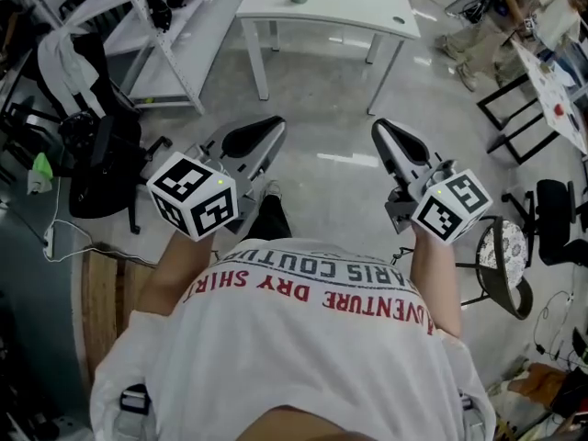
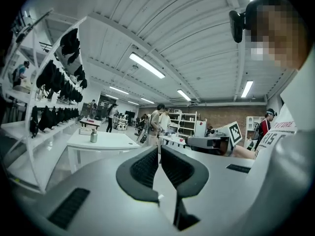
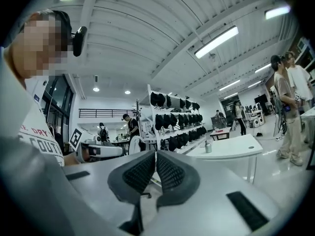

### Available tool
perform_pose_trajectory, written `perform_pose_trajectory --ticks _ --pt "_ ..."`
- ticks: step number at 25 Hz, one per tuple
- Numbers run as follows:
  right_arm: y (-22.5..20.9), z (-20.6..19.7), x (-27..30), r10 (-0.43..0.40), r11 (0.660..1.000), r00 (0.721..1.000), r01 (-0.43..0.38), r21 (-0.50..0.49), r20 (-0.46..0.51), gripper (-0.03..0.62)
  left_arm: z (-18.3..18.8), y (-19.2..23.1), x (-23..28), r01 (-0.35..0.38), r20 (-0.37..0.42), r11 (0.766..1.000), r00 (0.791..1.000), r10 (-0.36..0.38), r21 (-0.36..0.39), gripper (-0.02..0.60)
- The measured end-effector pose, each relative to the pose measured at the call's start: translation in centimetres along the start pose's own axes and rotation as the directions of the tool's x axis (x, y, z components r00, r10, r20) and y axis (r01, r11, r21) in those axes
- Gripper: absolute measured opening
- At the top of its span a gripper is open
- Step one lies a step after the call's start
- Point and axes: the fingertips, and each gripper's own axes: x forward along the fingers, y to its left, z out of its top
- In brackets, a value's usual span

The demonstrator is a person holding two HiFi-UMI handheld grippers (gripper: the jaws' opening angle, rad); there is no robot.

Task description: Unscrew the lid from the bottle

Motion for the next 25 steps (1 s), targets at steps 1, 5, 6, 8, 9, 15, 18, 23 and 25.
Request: perform_pose_trajectory --ticks 1,5,6,8,9,15,18,23,25 --pt "-0.6 -0.3 0.7 -0.001 1.000 1.000 0.001 0.006 -0.003 0.026 -0.2 0.8 0.5 0.000 -0.004 1.000 1.000 0.000 -0.005 0.040" --pt "-3.3 -0.8 5.4 -0.009 1.000 1.000 0.010 0.030 -0.025 0.026 0.0 6.0 2.7 0.002 -0.025 1.000 1.000 -0.003 -0.029 0.040" --pt "-4.0 -0.7 6.6 -0.013 0.999 1.000 0.014 0.036 -0.028 0.026 0.2 7.2 3.4 0.003 -0.031 1.000 1.000 -0.004 -0.029 0.040" --pt "-5.8 -0.6 9.0 -0.023 0.999 0.999 0.024 0.045 -0.029 0.026 0.6 9.9 4.8 0.010 -0.044 1.000 0.999 -0.011 -0.027 0.040" --pt "-6.8 -0.5 10.3 -0.029 0.998 0.999 0.031 0.049 -0.031 0.026 0.8 11.3 5.7 0.015 -0.050 0.999 0.999 -0.016 -0.028 0.040" --pt "-12.9 0.3 19.8 -0.089 0.993 0.995 0.092 0.078 -0.047 0.026 2.9 22.4 10.7 0.043 -0.075 0.996 0.996 -0.049 -0.078 0.040" --pt "-16.3 1.0 24.8 -0.120 0.989 0.991 0.125 0.082 -0.059 0.026 4.1 27.7 13.5 0.073 -0.089 0.993 0.993 -0.081 -0.089 0.040" --pt "-21.2 1.3 31.5 -0.172 0.981 0.982 0.178 0.080 -0.082 0.026 5.2 35.3 17.4 0.125 -0.113 0.987 0.984 -0.136 -0.102 0.040" --pt "-22.6 1.3 33.5 -0.190 0.977 0.978 0.197 0.080 -0.086 0.026 5.3 38.0 18.4 0.131 -0.115 0.986 0.983 -0.143 -0.104 0.041"
